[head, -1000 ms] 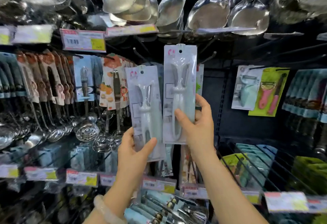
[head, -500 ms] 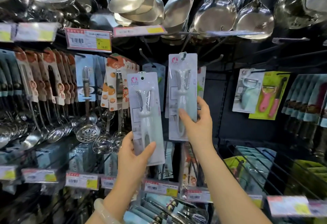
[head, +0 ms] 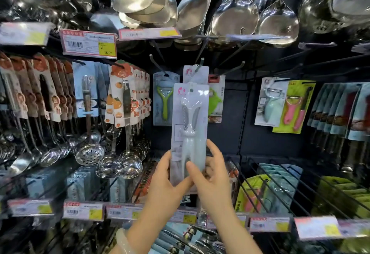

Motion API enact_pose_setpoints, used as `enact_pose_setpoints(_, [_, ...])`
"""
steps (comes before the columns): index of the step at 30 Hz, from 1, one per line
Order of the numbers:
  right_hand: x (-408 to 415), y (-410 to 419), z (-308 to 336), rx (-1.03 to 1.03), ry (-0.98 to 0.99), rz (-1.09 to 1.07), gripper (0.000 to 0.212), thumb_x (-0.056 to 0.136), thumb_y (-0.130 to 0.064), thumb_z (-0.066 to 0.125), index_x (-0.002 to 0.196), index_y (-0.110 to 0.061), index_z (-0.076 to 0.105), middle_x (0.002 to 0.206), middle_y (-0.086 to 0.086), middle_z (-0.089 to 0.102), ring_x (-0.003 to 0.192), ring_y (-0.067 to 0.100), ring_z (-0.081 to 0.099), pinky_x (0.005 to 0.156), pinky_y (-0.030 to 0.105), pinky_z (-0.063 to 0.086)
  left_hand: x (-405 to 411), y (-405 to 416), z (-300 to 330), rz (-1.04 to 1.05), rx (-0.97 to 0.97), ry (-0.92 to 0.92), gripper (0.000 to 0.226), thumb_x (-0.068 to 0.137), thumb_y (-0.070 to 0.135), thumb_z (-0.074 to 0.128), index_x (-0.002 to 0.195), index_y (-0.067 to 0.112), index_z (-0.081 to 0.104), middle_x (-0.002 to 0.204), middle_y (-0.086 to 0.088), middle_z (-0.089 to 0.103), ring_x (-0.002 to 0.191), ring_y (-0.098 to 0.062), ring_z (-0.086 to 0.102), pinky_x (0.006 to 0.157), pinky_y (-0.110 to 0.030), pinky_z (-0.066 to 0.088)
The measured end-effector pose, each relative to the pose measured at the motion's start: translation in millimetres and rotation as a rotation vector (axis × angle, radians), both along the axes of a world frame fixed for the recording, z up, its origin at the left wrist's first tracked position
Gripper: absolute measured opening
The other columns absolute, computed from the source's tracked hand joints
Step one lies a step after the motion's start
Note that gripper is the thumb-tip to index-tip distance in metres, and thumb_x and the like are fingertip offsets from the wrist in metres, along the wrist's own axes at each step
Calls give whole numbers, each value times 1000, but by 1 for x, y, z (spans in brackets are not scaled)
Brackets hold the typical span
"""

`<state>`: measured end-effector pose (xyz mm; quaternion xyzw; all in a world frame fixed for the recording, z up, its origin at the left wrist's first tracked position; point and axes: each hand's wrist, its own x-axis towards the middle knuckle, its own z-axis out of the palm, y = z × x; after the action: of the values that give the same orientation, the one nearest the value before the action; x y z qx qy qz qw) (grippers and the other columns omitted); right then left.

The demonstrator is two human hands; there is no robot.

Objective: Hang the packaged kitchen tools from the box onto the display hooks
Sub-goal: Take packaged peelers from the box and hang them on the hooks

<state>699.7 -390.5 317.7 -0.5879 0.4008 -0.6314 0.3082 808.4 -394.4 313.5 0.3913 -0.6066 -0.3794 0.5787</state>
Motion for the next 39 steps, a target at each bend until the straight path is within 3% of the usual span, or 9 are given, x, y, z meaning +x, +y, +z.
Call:
enact_pose_setpoints(4, [-11,4,28,-77,-43,-7,61,88,-9,63,122,-51,35,106,-5,65,94,5,66,70,25,57,-6,-3,22,-12,-106,-52,56,74,35,72,123,50,50,120,13,61,116,-12,58,95,-44,51])
enact_pose_setpoints(9, [-16,-3,55,-126,-10,-34,61,89,-12,63,140,-31,36,110,1,64,96,10,67,79,34,58,-10,-10,49,0,-190,-65,53,77,26,72,122,45,52,116,13,64,111,-11,61,92,-43,53])
enact_pose_setpoints(15, [-17,-12,60,-119,6,-56,62,88,-15,64,142,-27,35,108,3,66,97,12,66,85,31,55,-13,-11,59,12,-165,-81,72,68,50,71,134,38,46,129,5,58,122,-17,54,99,-46,48])
enact_pose_setpoints(22, [-18,-16,53,-101,33,-58,51,89,-15,63,124,-46,43,102,2,68,92,12,68,80,29,56,-11,-19,46,13,-180,-115,48,83,12,71,107,50,54,108,14,67,102,-2,63,88,-28,52])
enact_pose_setpoints(25, [-19,-25,53,-81,33,-64,49,88,-16,64,112,-53,42,103,1,68,93,13,67,81,31,56,-12,-21,49,52,-127,-145,48,80,25,73,120,42,53,118,9,64,110,-5,59,94,-33,50])
enact_pose_setpoints(27, [-18,-34,52,-53,48,-83,50,88,-19,64,123,-46,40,110,0,66,97,13,66,86,35,55,-12,-28,50,69,-99,-209,77,70,46,72,139,29,43,130,2,57,120,-14,54,100,-38,47])
enact_pose_setpoints(32, [-15,-56,54,-12,139,-170,63,90,-24,61,145,-27,30,133,-1,53,113,15,57,95,36,50,-14,-45,60,66,33,-410,62,85,14,66,137,15,32,117,2,53,102,-14,56,68,-12,45])
enact_pose_setpoints(36, [-15,-62,45,72,225,-196,65,91,-26,59,146,-29,24,132,3,49,120,19,50,99,32,44,-17,-56,52,111,156,-583,82,83,27,67,143,-1,19,130,-18,49,113,-33,53,91,-45,49])
enact_pose_setpoints(39, [-21,-51,23,167,424,-251,69,93,-26,56,150,-20,16,145,7,31,132,20,35,101,24,31,-18,-50,29,184,200,-861,87,89,34,60,150,3,6,148,-21,24,132,-38,33,107,-46,34])
